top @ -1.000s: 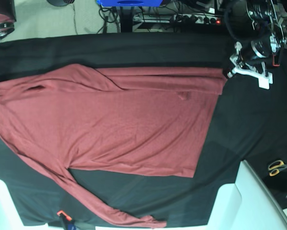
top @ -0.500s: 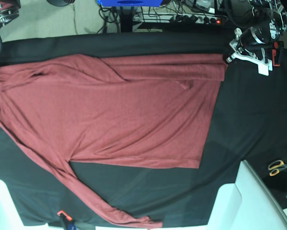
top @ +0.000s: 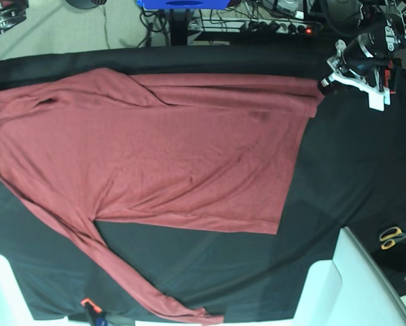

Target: Fold the T-shirt properly

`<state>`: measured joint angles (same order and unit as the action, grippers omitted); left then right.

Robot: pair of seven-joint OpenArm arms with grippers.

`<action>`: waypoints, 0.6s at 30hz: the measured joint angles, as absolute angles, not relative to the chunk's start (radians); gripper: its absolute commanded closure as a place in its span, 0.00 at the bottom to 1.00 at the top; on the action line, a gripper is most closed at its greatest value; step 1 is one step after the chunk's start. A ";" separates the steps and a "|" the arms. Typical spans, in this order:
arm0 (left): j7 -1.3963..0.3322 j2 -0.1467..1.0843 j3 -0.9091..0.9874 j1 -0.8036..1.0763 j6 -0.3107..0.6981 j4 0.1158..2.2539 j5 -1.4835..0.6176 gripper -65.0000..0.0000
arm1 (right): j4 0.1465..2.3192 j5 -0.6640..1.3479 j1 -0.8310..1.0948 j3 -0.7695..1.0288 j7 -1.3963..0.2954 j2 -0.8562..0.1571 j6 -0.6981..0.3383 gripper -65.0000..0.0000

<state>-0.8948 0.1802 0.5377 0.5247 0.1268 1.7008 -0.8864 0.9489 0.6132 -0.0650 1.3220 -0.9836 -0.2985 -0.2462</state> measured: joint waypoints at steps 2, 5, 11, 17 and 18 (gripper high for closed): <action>-0.894 0.180 0.538 0.530 0.126 1.700 -0.886 1.00 | 0.949 0.613 -0.062 1.322 -1.007 -0.295 -0.245 1.00; -0.894 0.180 0.538 0.541 0.127 1.700 -0.886 1.00 | 0.947 0.613 -0.057 1.322 -1.010 -0.296 -0.245 1.00; -0.888 0.183 0.537 0.575 0.127 1.700 -0.883 1.00 | 0.947 0.614 -0.038 1.322 -1.007 -0.295 -0.244 1.00; -0.884 0.183 0.537 0.569 0.123 1.641 -0.878 1.00 | 0.947 0.606 -0.033 1.322 -0.984 -0.247 -0.243 0.99; -0.884 0.183 0.537 0.571 0.120 1.637 -0.878 1.00 | 0.947 0.606 -0.033 1.322 -0.973 -0.239 -0.244 0.99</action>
